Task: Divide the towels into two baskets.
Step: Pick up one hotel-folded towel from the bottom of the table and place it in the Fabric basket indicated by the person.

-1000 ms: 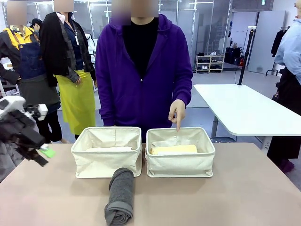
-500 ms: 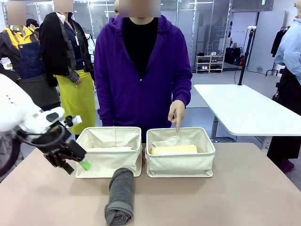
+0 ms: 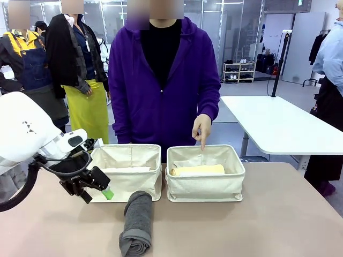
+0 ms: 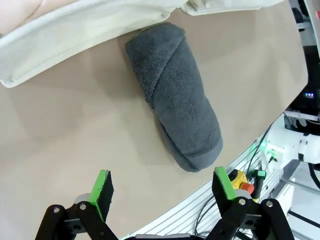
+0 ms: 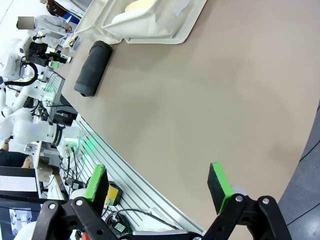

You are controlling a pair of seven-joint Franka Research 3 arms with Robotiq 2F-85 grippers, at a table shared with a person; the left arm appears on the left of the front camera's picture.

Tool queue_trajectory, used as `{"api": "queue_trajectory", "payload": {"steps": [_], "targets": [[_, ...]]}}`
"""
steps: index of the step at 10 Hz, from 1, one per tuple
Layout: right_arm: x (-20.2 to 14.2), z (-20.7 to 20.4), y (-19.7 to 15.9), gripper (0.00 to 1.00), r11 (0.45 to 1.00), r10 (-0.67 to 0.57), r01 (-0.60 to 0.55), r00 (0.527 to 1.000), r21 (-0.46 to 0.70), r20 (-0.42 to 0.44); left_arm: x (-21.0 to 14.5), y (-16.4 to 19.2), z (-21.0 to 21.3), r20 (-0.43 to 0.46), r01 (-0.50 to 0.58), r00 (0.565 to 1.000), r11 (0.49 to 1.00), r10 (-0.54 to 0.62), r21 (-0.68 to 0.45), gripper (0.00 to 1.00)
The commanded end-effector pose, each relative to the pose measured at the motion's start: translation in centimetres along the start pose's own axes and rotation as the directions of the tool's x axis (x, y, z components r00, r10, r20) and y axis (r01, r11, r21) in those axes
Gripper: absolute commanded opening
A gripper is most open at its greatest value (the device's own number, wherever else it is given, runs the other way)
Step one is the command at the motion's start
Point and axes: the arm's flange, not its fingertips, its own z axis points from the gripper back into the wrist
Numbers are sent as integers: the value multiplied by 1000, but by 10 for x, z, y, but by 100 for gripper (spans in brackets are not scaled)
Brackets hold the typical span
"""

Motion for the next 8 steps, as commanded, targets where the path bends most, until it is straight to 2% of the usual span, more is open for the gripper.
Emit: {"api": "queue_trajectory", "payload": {"steps": [1, 3, 5, 6, 8], "targets": [[0, 2, 4, 100, 1000, -11, 10, 1000, 10, 14, -3, 1, 6, -5, 16, 1000, 1000, -16, -7, 100], [0, 2, 4, 100, 1000, -11, 10, 1000, 10, 14, 0, 3, 3, 5, -5, 1000, 1000, 5, -3, 100], [0, 2, 4, 100, 1000, -11, 10, 1000, 10, 14, 12, -2, -21, 1, -53, 999, 997, 53, 55, 100], [0, 2, 4, 100, 1000, -11, 10, 1000, 10, 14, 19, -11, -31, -2, -47, 999, 998, 47, 30, 100], [0, 2, 4, 100, 1000, -11, 10, 1000, 10, 14, 31, -19, -50, -10, -93, 996, 994, 94, 51, 100]]}}
